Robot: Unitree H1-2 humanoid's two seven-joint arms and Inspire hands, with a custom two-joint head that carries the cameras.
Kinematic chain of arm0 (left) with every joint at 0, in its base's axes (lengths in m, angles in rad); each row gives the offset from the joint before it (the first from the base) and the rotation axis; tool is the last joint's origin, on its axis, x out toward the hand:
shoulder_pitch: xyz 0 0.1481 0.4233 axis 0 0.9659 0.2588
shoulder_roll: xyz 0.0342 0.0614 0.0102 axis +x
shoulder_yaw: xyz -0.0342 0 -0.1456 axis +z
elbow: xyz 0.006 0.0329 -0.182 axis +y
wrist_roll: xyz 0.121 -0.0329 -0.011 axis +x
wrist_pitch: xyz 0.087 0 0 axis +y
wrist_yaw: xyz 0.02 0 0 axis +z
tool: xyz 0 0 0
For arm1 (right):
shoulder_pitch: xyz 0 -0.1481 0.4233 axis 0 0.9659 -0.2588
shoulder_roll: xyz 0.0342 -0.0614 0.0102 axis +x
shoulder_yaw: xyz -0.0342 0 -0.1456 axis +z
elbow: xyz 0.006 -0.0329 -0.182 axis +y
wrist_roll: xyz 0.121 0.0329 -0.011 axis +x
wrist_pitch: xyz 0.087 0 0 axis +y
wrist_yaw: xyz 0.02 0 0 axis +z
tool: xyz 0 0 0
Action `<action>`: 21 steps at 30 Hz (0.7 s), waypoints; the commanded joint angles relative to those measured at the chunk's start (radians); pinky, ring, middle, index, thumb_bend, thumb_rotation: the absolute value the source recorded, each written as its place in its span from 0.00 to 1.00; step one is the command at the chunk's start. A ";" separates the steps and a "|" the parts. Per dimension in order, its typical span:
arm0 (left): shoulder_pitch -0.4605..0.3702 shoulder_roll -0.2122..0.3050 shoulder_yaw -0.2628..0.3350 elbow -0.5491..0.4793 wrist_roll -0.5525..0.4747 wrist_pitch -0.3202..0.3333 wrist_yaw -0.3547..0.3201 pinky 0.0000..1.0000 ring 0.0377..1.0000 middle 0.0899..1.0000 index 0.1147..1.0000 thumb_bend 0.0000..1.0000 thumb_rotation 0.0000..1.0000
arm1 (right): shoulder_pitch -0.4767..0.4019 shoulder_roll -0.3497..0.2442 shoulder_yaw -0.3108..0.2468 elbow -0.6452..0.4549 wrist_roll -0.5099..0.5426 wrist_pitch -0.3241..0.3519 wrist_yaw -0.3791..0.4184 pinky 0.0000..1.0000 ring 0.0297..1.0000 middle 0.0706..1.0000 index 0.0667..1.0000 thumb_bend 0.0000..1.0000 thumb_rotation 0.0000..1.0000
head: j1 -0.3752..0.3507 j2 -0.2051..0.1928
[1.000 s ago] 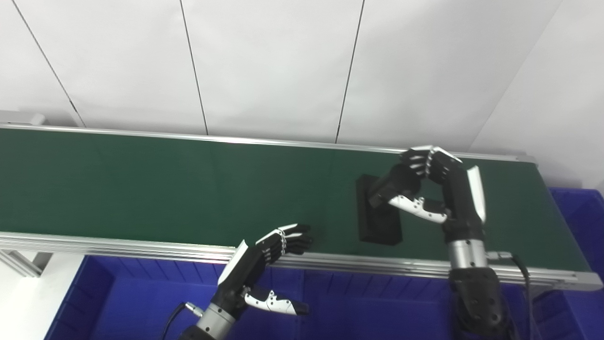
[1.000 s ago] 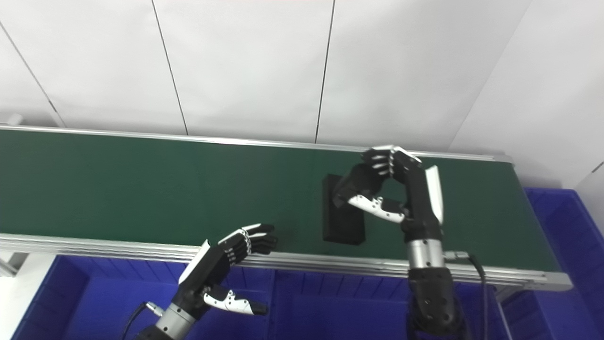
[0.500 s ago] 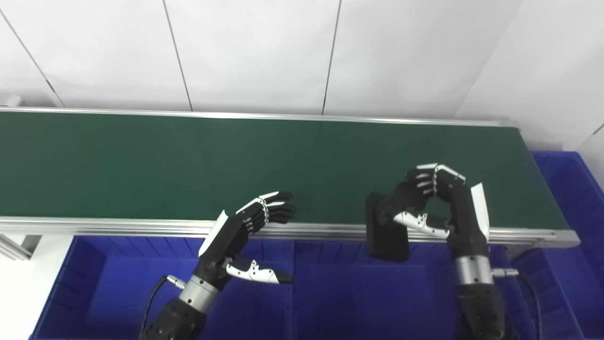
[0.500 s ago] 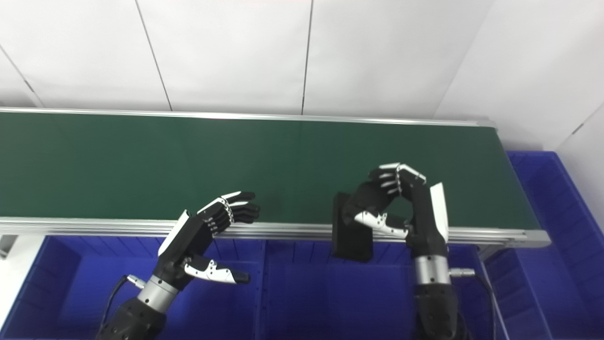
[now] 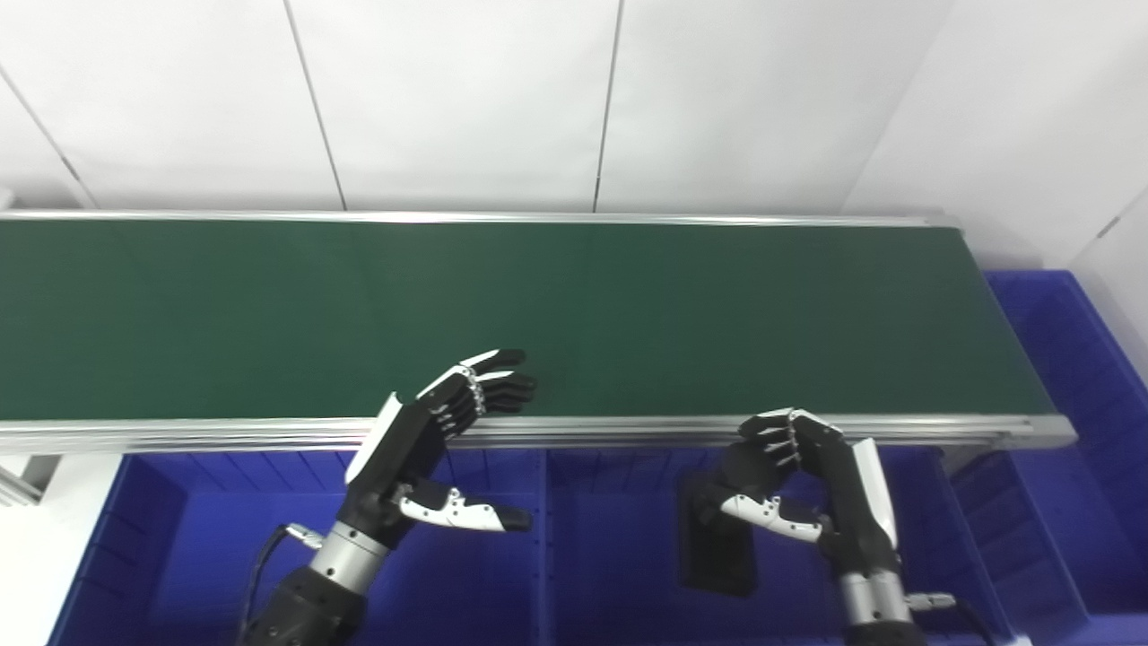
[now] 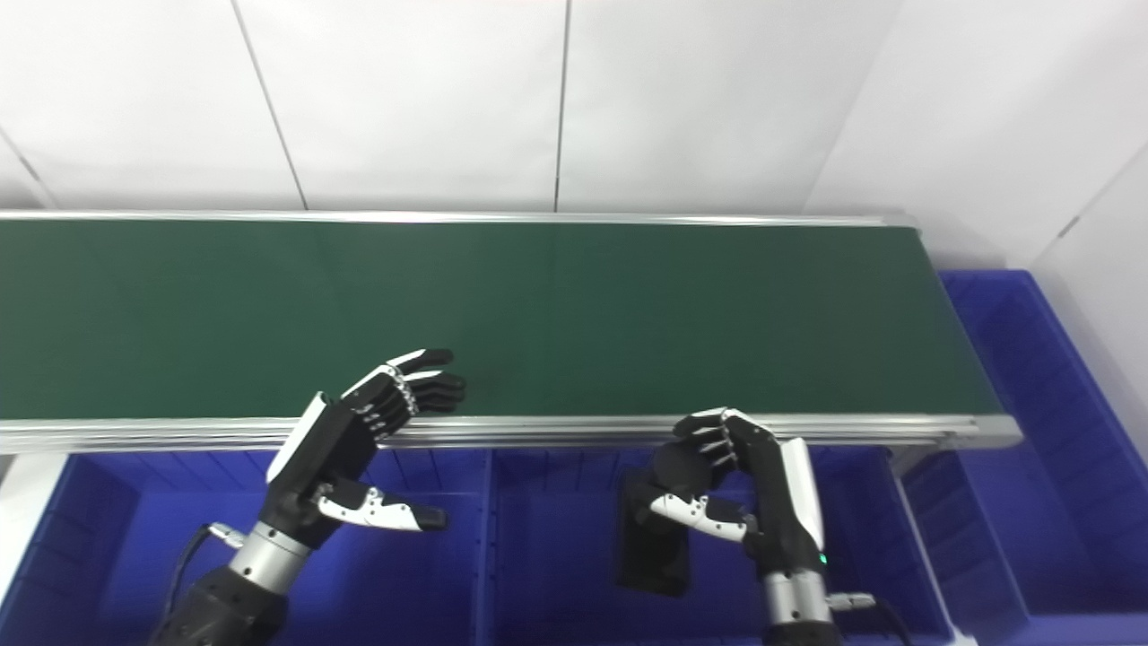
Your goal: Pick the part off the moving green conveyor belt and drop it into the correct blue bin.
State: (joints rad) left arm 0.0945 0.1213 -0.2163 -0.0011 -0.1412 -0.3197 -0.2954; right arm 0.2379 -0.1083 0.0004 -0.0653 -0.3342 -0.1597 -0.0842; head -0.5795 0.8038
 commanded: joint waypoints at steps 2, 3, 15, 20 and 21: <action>-0.020 0.015 0.019 -0.058 -0.044 0.013 -0.019 0.74 0.74 0.72 0.80 0.94 0.08 | -0.011 0.012 0.004 -0.005 -0.012 -0.034 -0.030 0.32 0.37 0.42 0.50 0.52 0.00 | -0.036 0.000; -0.020 0.019 0.023 -0.065 -0.053 0.023 -0.023 0.76 0.75 0.73 0.81 0.93 0.07 | -0.011 0.013 0.006 0.000 -0.016 -0.032 -0.034 0.33 0.37 0.43 0.49 0.52 0.00 | -0.056 0.003; -0.021 0.036 0.065 -0.065 -0.085 0.039 -0.054 0.76 0.77 0.74 0.82 0.93 0.09 | -0.007 0.024 0.011 0.022 -0.042 0.011 -0.036 0.33 0.38 0.43 0.49 0.52 0.00 | -0.089 0.031; -0.021 0.036 0.075 -0.061 -0.086 0.033 -0.065 0.76 0.77 0.74 0.82 0.92 0.10 | -0.010 0.027 0.012 0.034 -0.053 0.012 -0.040 0.33 0.38 0.42 0.49 0.52 0.00 | -0.089 0.035; -0.022 0.036 0.076 -0.059 -0.086 0.032 -0.067 0.76 0.77 0.74 0.82 0.92 0.10 | -0.010 0.027 0.012 0.035 -0.055 0.014 -0.040 0.32 0.38 0.41 0.49 0.52 0.00 | -0.089 0.035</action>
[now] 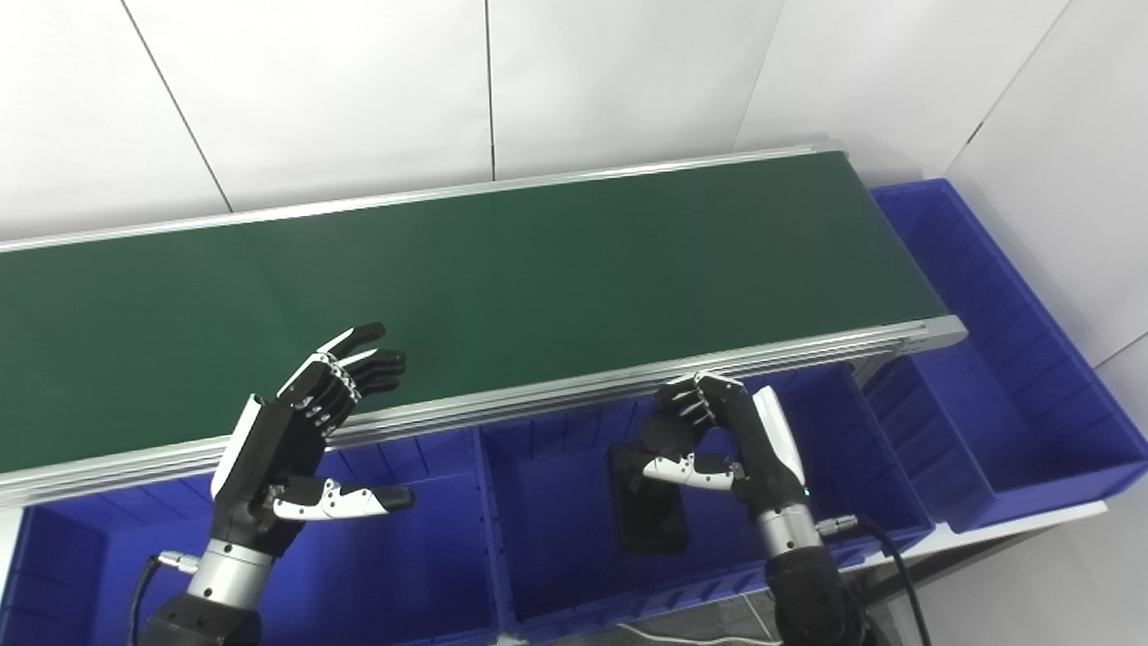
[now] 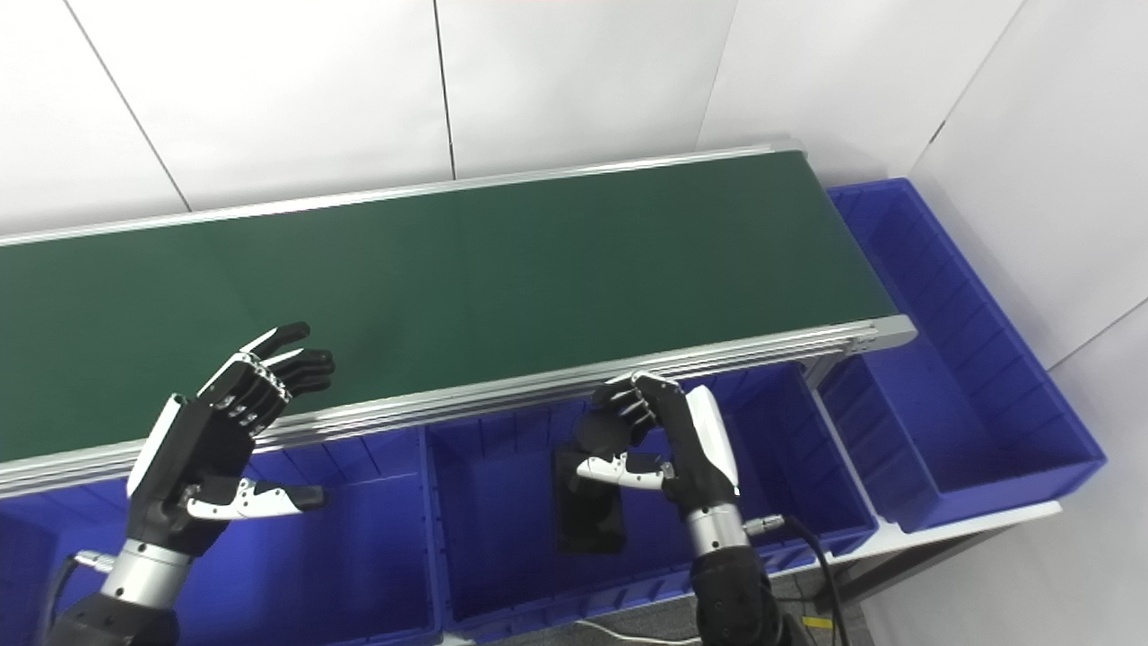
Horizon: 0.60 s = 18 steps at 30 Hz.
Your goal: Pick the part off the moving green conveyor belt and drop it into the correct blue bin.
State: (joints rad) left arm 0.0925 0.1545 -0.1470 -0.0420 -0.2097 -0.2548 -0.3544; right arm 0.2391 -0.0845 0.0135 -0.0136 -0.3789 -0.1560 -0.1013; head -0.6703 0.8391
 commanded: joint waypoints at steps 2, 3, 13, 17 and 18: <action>-0.020 0.001 0.009 -0.018 -0.019 -0.027 -0.009 0.77 0.77 0.73 0.82 0.93 0.10 | -0.013 0.004 -0.003 -0.010 -0.005 0.006 -0.023 0.32 0.37 0.41 0.49 0.52 0.00 | 0.007 0.003; -0.020 0.000 0.009 -0.021 -0.020 -0.023 -0.010 0.77 0.77 0.73 0.82 0.93 0.11 | -0.013 0.004 -0.004 -0.008 -0.006 0.004 -0.024 0.32 0.37 0.41 0.49 0.52 0.00 | 0.012 0.005; -0.016 -0.004 0.008 -0.035 -0.018 -0.014 -0.013 0.75 0.76 0.73 0.81 0.93 0.09 | -0.013 0.006 -0.001 0.010 0.001 -0.027 -0.047 0.39 0.41 0.49 0.48 0.52 0.00 | 0.029 0.006; -0.015 -0.007 0.007 -0.034 -0.020 -0.020 -0.014 0.75 0.76 0.73 0.81 0.93 0.09 | -0.012 -0.003 0.011 0.004 -0.027 -0.035 -0.057 0.49 0.56 0.60 0.46 0.52 0.11 | 0.037 0.006; -0.014 -0.007 0.007 -0.034 -0.021 -0.021 -0.014 0.75 0.76 0.73 0.81 0.93 0.08 | -0.011 -0.006 0.013 0.001 -0.034 -0.033 -0.058 0.52 0.59 0.63 0.54 0.72 0.09 | 0.041 0.006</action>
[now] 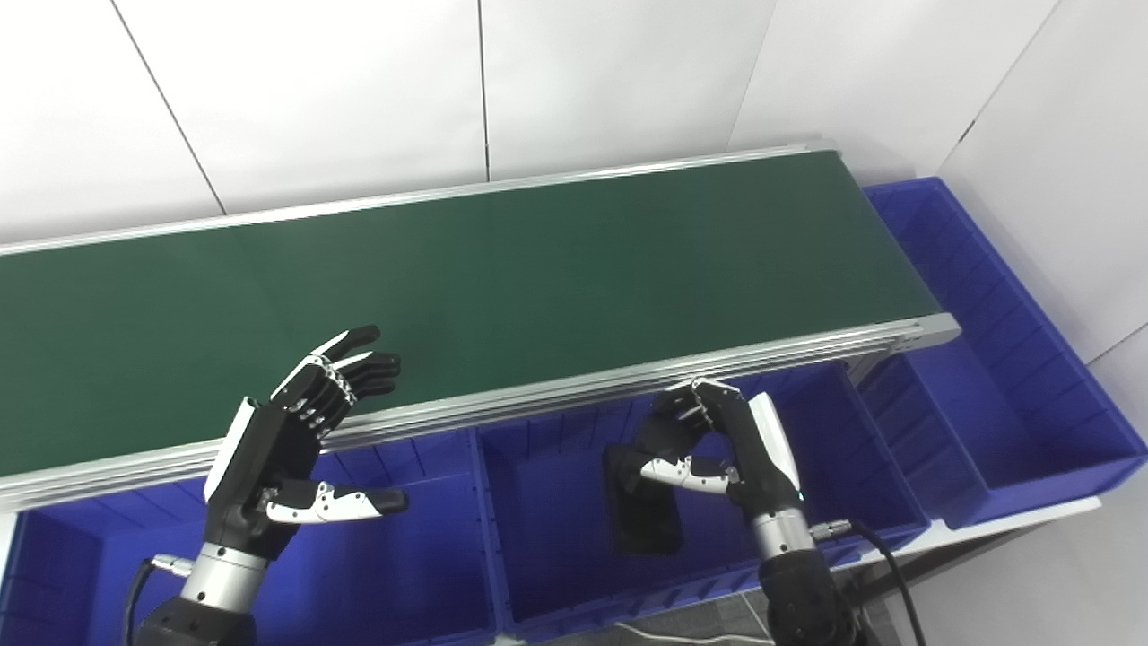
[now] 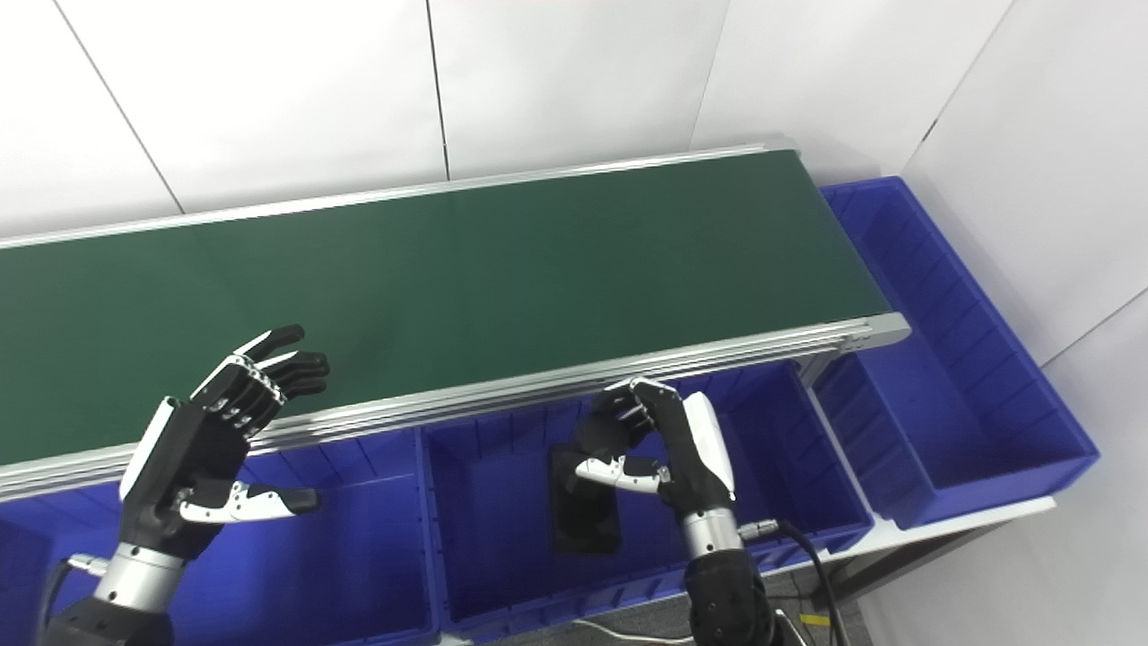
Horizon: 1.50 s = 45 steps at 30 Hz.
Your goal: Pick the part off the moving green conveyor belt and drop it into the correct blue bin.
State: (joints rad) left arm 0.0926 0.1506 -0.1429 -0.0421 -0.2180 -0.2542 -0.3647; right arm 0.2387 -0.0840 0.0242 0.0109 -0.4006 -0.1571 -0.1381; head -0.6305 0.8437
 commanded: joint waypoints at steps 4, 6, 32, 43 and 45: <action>-0.011 -0.003 0.001 -0.040 -0.012 -0.015 -0.005 0.76 0.77 0.73 0.82 0.93 0.08 | -0.005 -0.011 0.007 -0.035 -0.022 -0.021 -0.019 0.65 0.72 0.72 0.65 0.94 0.13 | 0.010 0.002; -0.009 -0.002 0.000 -0.043 -0.010 -0.012 -0.005 0.77 0.77 0.74 0.82 0.93 0.08 | -0.002 -0.009 0.006 -0.040 -0.016 -0.018 -0.017 0.71 0.77 0.77 0.69 0.96 0.14 | 0.013 0.001; -0.008 -0.017 -0.026 -0.013 0.062 -0.040 0.002 0.73 0.72 0.72 0.79 0.95 0.07 | -0.027 -0.001 0.174 -0.247 0.233 -0.091 0.176 0.65 0.77 0.84 0.76 1.00 0.32 | 0.236 -0.043; -0.024 -0.044 -0.054 0.082 0.172 -0.096 0.030 0.69 0.72 0.71 0.79 0.99 0.16 | -0.073 0.049 0.242 -0.205 0.228 -0.099 0.191 0.63 0.75 0.85 0.75 1.00 0.24 | 0.472 -0.013; -0.024 -0.053 -0.057 0.106 0.189 -0.108 0.040 0.71 0.72 0.72 0.79 1.00 0.19 | -0.080 0.051 0.248 -0.182 0.227 -0.110 0.191 0.62 0.74 0.84 0.75 1.00 0.22 | 0.508 -0.012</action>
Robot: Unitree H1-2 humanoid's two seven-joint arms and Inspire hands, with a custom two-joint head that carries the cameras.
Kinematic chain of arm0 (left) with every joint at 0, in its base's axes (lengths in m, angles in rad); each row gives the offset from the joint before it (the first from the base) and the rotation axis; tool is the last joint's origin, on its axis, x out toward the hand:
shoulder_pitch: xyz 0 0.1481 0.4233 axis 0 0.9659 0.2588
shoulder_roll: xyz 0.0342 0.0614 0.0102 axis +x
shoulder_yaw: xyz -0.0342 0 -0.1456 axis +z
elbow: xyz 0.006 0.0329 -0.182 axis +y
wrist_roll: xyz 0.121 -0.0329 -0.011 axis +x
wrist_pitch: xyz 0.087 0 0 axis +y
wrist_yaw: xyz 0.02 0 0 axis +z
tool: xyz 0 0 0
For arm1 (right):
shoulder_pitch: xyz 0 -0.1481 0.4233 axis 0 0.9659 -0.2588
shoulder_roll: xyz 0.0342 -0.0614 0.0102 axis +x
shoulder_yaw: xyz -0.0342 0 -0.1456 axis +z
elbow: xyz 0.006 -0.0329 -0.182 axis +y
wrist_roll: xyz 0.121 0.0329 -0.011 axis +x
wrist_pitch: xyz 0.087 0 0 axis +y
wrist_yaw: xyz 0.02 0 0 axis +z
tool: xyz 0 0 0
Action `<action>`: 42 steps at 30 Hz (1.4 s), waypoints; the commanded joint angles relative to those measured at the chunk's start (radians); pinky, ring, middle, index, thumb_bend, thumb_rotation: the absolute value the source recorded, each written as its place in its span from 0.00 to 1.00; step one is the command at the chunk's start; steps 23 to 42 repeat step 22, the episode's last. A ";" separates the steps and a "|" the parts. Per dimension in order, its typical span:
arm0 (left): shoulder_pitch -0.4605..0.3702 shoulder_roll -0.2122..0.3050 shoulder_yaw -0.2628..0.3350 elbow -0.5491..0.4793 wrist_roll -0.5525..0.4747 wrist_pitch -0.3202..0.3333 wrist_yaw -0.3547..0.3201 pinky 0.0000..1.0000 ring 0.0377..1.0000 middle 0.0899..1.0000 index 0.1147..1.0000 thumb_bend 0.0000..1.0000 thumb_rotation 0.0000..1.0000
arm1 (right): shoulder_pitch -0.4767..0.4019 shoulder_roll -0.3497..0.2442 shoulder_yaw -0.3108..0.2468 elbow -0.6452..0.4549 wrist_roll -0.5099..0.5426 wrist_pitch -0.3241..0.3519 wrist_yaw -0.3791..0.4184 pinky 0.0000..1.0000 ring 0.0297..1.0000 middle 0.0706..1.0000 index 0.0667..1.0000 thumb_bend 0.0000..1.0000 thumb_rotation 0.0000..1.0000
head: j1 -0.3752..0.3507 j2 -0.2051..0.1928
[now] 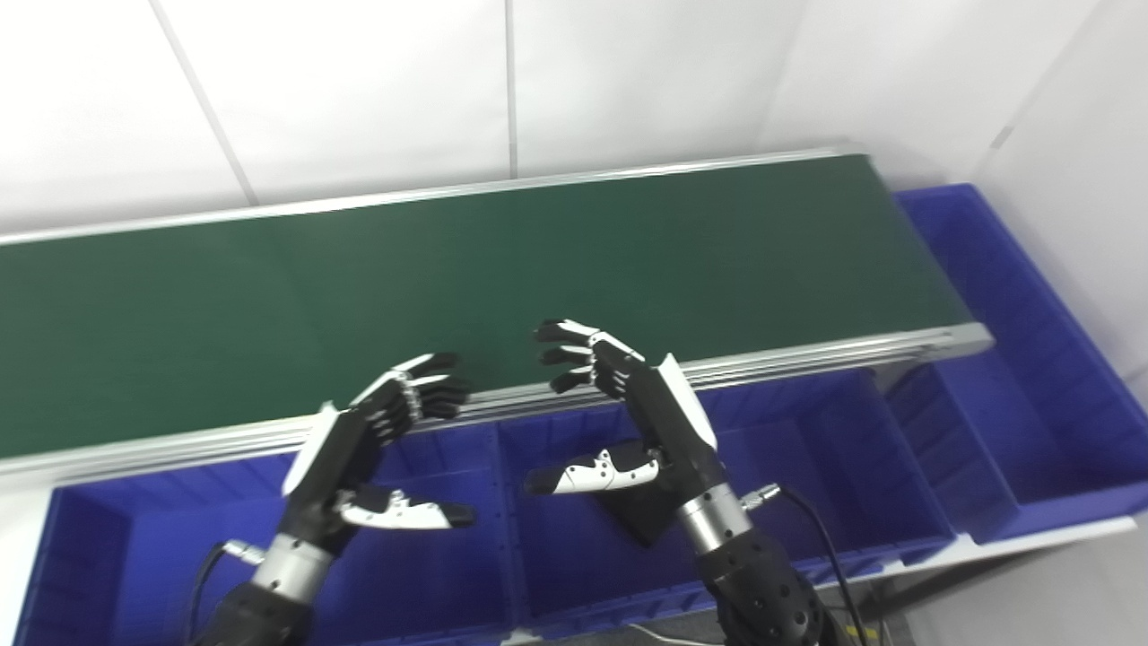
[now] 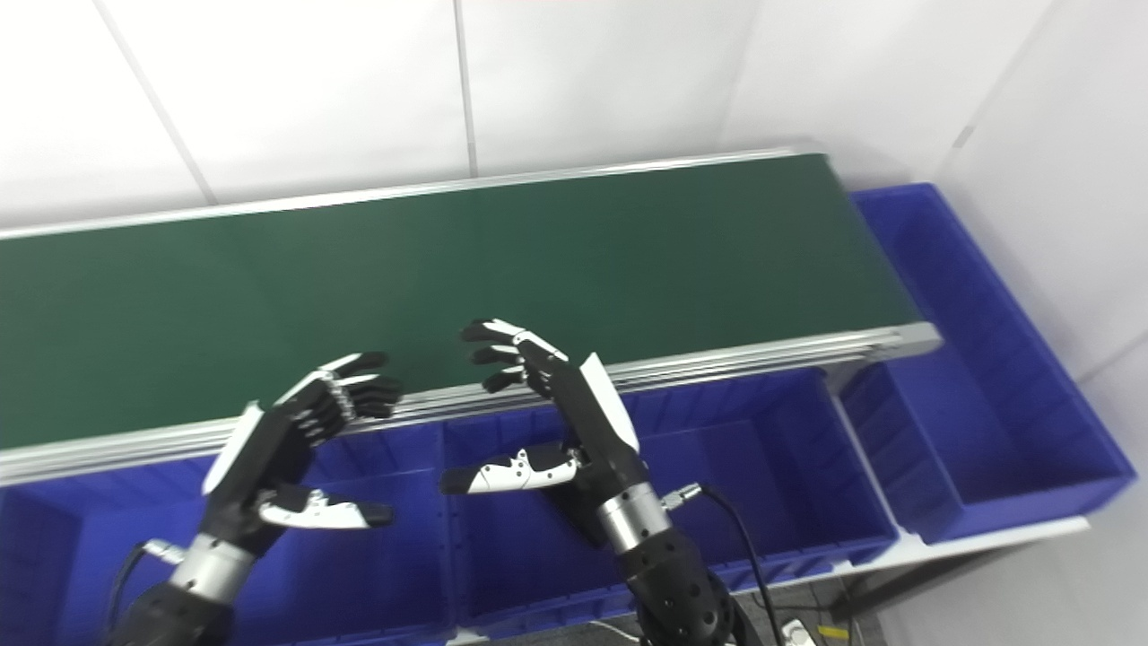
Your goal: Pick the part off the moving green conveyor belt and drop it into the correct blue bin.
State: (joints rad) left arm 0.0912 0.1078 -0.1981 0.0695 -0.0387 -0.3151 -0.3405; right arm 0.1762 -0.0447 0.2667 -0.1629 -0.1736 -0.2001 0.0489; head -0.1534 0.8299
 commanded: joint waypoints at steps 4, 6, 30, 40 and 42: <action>-0.018 -0.025 -0.008 0.007 0.035 -0.049 0.030 0.73 0.73 0.72 0.79 1.00 0.20 | -0.023 0.004 0.008 0.033 0.022 -0.093 0.016 0.63 0.75 0.83 0.75 0.98 0.20 | 0.072 0.004; -0.017 -0.032 -0.011 0.010 0.033 -0.046 0.031 0.75 0.74 0.73 0.79 1.00 0.19 | -0.022 0.000 0.007 0.047 0.033 -0.100 0.023 0.63 0.75 0.83 0.75 0.98 0.21 | 0.080 0.003; -0.001 -0.053 -0.016 0.001 0.044 -0.066 0.042 0.71 0.73 0.73 0.79 0.99 0.20 | -0.007 -0.015 -0.019 0.120 0.074 -0.118 0.043 0.65 0.74 0.82 0.74 0.95 0.22 | 0.106 -0.013; -0.001 -0.053 -0.016 0.001 0.044 -0.066 0.042 0.71 0.73 0.73 0.79 0.99 0.20 | -0.007 -0.015 -0.019 0.120 0.074 -0.118 0.043 0.65 0.74 0.82 0.74 0.95 0.22 | 0.106 -0.013; -0.001 -0.053 -0.016 0.001 0.044 -0.066 0.042 0.71 0.73 0.73 0.79 0.99 0.20 | -0.007 -0.015 -0.019 0.120 0.074 -0.118 0.043 0.65 0.74 0.82 0.74 0.95 0.22 | 0.106 -0.013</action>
